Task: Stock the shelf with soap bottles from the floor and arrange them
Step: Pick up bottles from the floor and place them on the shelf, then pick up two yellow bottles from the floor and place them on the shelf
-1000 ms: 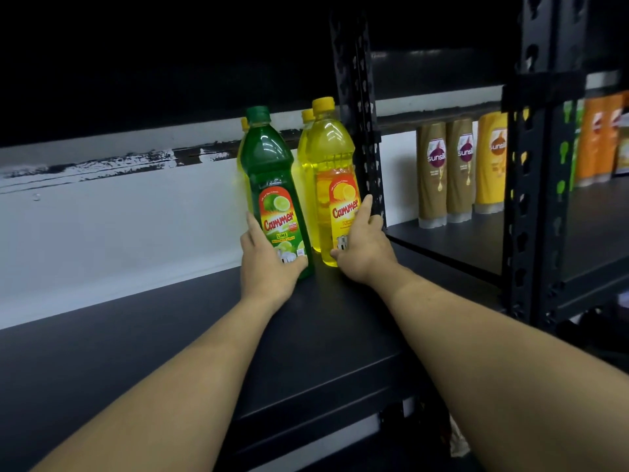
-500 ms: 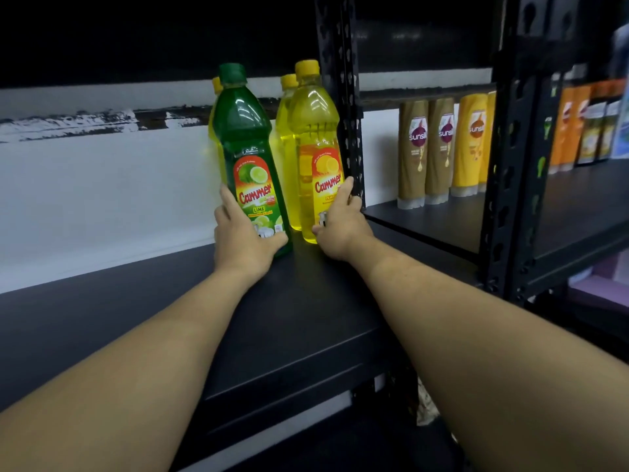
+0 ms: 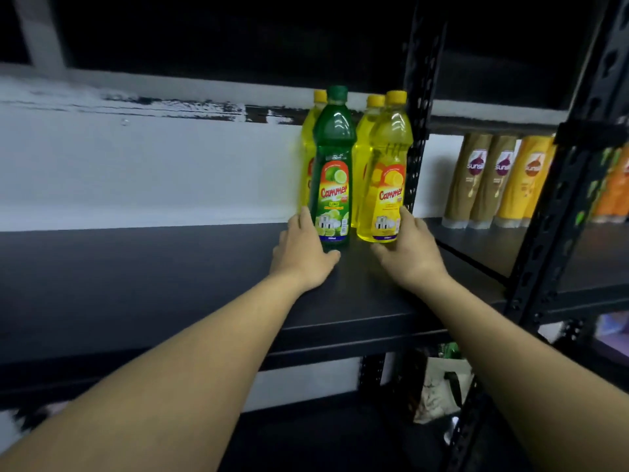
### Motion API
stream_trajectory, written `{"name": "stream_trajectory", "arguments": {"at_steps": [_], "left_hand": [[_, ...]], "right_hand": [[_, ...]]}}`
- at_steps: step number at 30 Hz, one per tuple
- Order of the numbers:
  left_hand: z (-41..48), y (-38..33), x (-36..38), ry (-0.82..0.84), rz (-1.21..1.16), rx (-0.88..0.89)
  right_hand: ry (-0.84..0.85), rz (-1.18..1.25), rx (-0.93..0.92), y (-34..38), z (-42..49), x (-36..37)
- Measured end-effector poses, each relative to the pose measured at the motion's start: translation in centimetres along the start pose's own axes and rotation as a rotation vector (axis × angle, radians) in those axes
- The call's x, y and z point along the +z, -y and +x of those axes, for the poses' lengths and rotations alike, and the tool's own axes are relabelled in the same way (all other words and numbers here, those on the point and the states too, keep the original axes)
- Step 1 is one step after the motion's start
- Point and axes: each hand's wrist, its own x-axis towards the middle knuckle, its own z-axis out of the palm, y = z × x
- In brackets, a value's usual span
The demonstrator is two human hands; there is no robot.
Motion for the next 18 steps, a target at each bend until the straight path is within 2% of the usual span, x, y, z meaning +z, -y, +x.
{"name": "stream_trajectory", "arguments": {"at_steps": [4, 7, 11, 15, 18], "left_hand": [[-4.5, -0.1, -2.9, 0.103, 0.125, 0.025], [-8.3, -0.5, -5.3, 0.118, 0.133, 0.067], [-15.3, 0.2, -7.5, 0.041, 0.171, 0.232], [-23.6, 4.0, -7.5, -0.032, 0.395, 0.446], [-28.8, 7.5, -6.9, 0.029, 0.424, 0.382]], "right_hand": [[0.128, -0.074, -0.074, 1.8, -5.9, -2.2], [0.114, -0.14, -0.173, 2.7, -10.3, -2.9], [0.022, -0.133, -0.274, 4.0, -15.6, -2.8], [0.07, -0.133, -0.335, 4.3, -22.2, -0.4], [0.2, -0.143, -0.335, 4.2, -26.5, 2.3]]}}
